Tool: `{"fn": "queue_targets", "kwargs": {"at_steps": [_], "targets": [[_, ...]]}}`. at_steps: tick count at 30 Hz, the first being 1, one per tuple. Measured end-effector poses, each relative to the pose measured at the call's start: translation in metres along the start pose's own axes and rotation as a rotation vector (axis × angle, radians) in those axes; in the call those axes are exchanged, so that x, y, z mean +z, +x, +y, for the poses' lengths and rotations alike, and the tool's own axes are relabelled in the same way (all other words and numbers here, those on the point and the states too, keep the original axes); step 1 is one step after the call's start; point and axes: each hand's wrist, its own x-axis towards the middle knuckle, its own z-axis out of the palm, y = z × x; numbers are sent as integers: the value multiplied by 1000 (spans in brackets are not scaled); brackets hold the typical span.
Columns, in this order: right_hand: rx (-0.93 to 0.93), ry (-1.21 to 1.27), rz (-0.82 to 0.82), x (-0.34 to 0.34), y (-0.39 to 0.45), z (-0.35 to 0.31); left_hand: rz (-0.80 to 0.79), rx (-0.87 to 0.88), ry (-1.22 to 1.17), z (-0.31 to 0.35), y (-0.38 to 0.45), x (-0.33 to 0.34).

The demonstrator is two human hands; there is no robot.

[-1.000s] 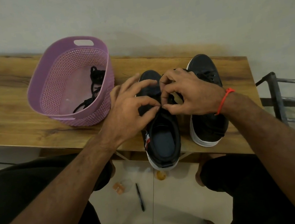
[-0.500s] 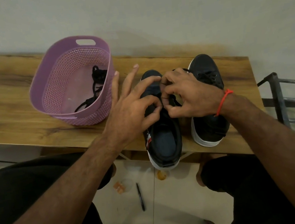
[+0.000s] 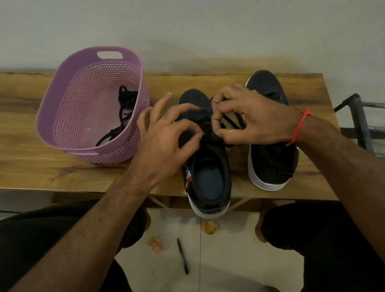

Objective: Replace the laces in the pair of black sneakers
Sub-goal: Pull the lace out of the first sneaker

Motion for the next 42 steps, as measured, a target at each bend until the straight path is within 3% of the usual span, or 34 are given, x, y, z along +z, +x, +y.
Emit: {"fn": "queue_targets", "kwargs": {"at_steps": [8, 14, 19, 31, 42], "targets": [[-9, -114, -25, 11, 4, 7, -69, -77, -81, 5, 0, 3], [-15, -152, -55, 11, 3, 9, -148, -34, -101, 0, 3, -5], [-52, -214, -10, 14, 3, 7, -123, -20, -82, 1, 3, -4], [11, -144, -53, 15, 4, 2, -101, -20, -29, 2, -1, 4], [-2, -58, -54, 15, 5, 2, -202, -87, -249, -2, 3, -8]]}}
